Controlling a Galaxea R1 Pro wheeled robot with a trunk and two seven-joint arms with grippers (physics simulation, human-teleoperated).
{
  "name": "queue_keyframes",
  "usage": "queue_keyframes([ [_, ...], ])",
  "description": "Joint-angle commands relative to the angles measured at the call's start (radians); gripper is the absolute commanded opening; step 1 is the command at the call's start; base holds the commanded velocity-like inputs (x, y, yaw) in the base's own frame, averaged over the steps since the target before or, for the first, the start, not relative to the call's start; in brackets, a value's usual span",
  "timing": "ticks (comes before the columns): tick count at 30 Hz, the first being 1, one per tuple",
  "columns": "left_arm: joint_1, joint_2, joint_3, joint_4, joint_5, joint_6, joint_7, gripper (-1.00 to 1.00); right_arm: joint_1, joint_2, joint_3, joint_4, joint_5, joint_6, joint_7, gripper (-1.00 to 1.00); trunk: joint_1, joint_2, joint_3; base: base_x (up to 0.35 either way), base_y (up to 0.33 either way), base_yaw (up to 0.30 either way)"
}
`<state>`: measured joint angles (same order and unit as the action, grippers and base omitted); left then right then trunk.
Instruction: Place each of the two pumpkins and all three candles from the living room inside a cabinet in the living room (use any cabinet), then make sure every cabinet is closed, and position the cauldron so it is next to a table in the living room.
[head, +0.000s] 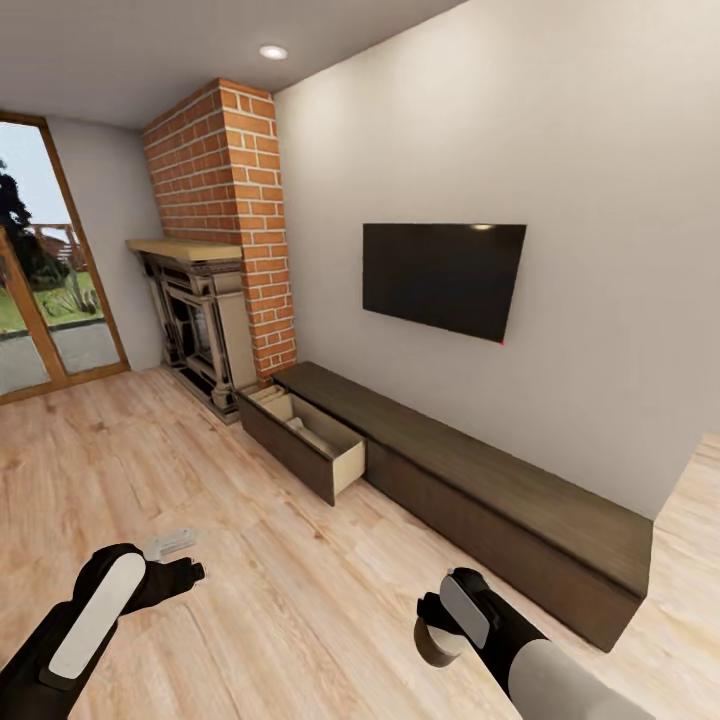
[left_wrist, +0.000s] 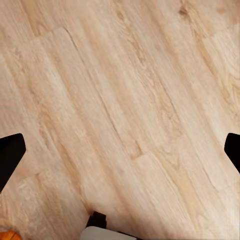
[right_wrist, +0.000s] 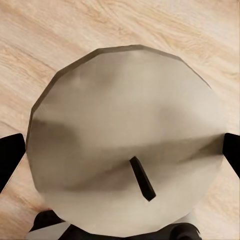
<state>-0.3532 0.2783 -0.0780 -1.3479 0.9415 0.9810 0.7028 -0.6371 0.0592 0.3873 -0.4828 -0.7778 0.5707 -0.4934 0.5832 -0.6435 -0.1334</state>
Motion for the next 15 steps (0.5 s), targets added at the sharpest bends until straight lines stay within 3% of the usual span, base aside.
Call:
queue_keyframes([
  [1,-0.001,0.001,-0.002,-0.001,0.009,0.001,0.010,1.00,-0.001,-0.001,0.007,-0.002,-0.010,0.002,-0.010,-1.00,0.001,-0.002,-0.001,0.332,0.077,0.281],
  [15,-0.001,0.001,-0.002,0.000,0.010,0.001,0.009,1.00,-0.001,-0.001,0.007,-0.002,-0.006,0.002,-0.010,-1.00,0.001,-0.002,0.004,0.326,0.104,0.281],
])
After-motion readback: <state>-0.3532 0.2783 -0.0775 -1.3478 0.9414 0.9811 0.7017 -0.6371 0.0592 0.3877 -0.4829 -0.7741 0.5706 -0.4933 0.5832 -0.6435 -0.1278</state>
